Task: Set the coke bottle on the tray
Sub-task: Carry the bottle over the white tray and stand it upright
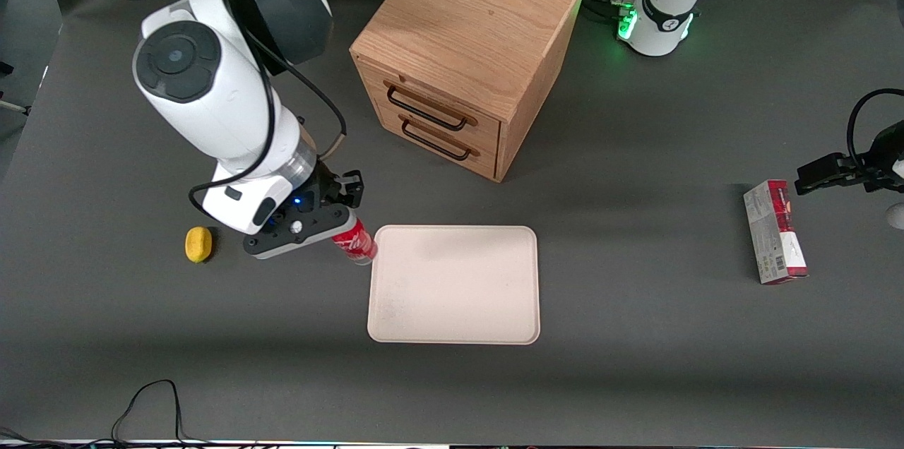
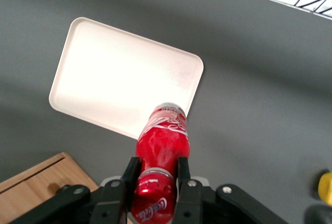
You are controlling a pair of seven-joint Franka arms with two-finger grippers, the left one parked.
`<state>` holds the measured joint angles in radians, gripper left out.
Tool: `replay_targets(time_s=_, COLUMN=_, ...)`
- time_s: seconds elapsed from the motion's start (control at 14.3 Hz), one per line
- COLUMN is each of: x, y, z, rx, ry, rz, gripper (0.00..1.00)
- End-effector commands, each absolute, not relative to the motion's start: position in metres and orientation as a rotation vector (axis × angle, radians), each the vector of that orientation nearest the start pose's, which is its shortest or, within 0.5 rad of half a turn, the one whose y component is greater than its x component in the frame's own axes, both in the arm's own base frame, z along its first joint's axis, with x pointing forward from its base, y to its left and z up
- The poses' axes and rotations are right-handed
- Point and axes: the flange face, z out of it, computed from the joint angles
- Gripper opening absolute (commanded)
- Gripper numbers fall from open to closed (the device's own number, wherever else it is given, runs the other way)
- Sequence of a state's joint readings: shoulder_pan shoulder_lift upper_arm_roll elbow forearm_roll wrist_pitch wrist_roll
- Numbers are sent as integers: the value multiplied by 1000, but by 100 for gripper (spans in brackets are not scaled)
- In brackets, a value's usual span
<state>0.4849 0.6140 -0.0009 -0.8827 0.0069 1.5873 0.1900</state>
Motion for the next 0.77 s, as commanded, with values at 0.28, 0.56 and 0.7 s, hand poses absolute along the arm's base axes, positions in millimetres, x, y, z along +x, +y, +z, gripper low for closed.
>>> replay_targets(time_s=0.28, x=691, y=353, z=423, rx=-3097, ry=-462, rz=-146, gripper=6)
replay_targets(time_s=0.56, x=704, y=354, z=366, rx=-3100, ry=-461, rz=-140, gripper=6)
replay_targets(time_s=0.7, x=708, y=355, z=346, rx=-3099, ry=-465, rz=-142, gripper=6)
